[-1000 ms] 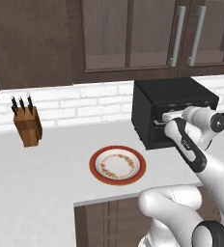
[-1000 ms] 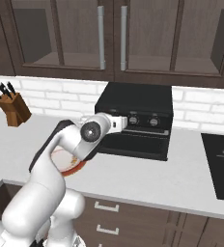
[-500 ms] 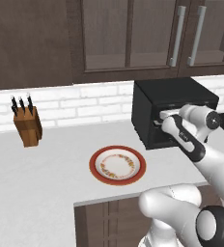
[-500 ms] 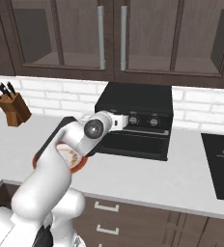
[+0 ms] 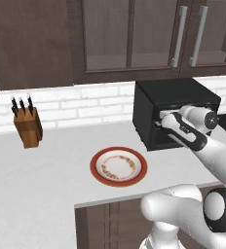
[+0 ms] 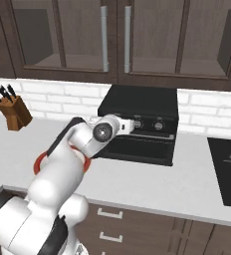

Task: Pick up the kebab skewer and baguette bread, and place them inside the toaster oven. Close the toaster oven door and start by setting the timer.

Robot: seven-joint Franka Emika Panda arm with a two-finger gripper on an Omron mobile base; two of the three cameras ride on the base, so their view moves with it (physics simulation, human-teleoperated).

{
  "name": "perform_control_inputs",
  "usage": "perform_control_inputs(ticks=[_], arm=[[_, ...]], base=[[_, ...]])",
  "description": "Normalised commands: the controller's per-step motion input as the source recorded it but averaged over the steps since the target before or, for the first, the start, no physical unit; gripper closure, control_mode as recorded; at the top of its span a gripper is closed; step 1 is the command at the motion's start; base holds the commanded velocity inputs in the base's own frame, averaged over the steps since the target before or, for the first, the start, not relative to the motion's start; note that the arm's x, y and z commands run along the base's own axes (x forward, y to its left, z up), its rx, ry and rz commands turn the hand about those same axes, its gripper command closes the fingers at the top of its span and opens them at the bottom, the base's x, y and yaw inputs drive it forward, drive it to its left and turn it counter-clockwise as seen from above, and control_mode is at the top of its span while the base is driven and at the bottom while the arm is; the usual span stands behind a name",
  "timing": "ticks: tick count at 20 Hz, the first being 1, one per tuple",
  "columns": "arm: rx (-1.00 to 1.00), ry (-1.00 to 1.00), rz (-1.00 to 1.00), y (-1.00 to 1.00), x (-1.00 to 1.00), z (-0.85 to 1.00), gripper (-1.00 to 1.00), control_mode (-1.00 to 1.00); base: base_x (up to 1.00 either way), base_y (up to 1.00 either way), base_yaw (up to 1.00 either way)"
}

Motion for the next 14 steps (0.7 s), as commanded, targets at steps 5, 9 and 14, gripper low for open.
perform_control_inputs(ticks=[5, 9, 14], arm=[[0.01, 0.00, 0.00, -0.01, 0.16, -0.18, -1.00, -1.00], [0.00, -0.03, 0.00, 0.00, 0.00, -0.19, -1.00, -1.00], [0.00, -0.02, 0.00, 0.00, 0.00, -0.05, -1.00, -1.00]], base=[[0.00, 0.00, 0.00], [0.00, 0.00, 0.00], [0.00, 0.00, 0.00]])
